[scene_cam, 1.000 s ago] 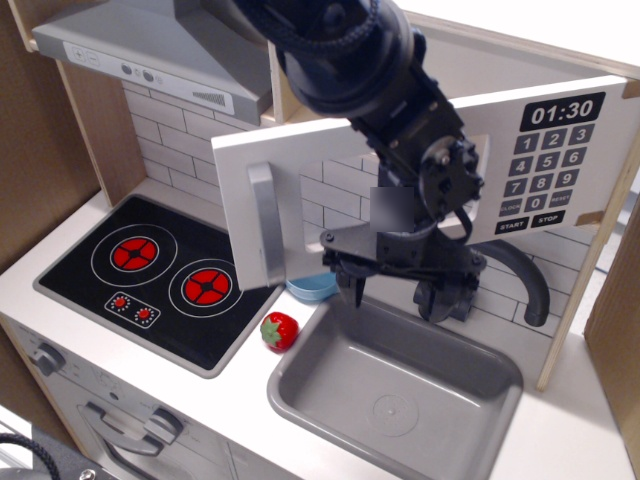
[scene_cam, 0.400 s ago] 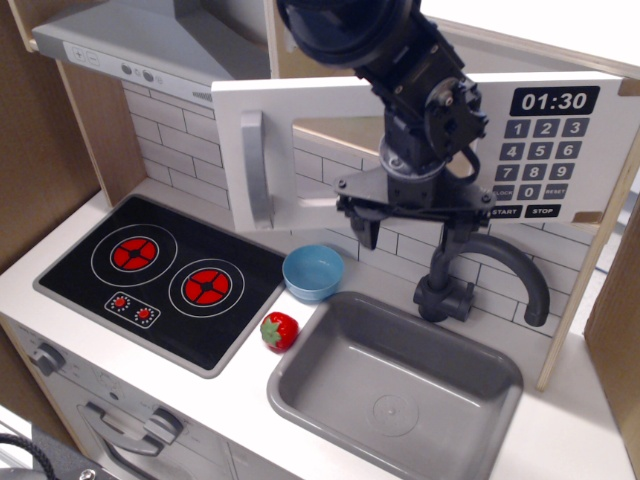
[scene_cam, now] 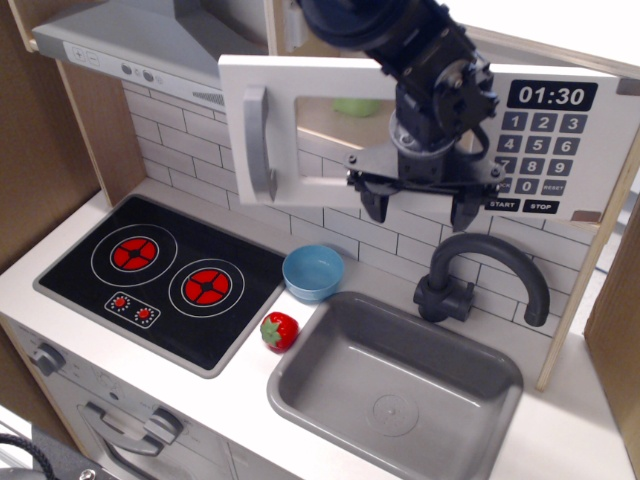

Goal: Close microwave

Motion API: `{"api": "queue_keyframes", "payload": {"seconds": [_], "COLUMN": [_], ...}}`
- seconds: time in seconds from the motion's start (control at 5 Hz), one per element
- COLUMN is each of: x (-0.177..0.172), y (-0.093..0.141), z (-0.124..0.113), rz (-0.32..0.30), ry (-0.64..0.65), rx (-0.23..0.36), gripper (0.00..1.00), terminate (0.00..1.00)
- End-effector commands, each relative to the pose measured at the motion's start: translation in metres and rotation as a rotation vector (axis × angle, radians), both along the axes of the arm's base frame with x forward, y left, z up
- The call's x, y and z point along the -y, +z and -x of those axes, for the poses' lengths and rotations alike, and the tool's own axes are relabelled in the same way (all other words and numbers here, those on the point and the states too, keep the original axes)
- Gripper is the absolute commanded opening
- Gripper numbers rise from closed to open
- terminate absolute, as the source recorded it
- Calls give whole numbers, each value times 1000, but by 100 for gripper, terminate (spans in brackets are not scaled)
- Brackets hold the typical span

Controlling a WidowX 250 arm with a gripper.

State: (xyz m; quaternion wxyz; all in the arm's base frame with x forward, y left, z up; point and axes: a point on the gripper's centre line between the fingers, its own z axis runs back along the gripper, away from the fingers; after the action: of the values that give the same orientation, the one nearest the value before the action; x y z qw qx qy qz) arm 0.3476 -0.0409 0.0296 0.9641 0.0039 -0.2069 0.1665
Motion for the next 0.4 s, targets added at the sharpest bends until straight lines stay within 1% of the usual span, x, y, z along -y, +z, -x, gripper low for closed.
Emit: {"api": "queue_keyframes", "payload": {"seconds": [0.0, 0.2], "x": [-7, -10], "y": [19, 20], "z": [-30, -38], "rz": [-2, 10], "ry": [-35, -27], "rx": [85, 101], "gripper": [100, 100], "terminate": [0, 0]}}
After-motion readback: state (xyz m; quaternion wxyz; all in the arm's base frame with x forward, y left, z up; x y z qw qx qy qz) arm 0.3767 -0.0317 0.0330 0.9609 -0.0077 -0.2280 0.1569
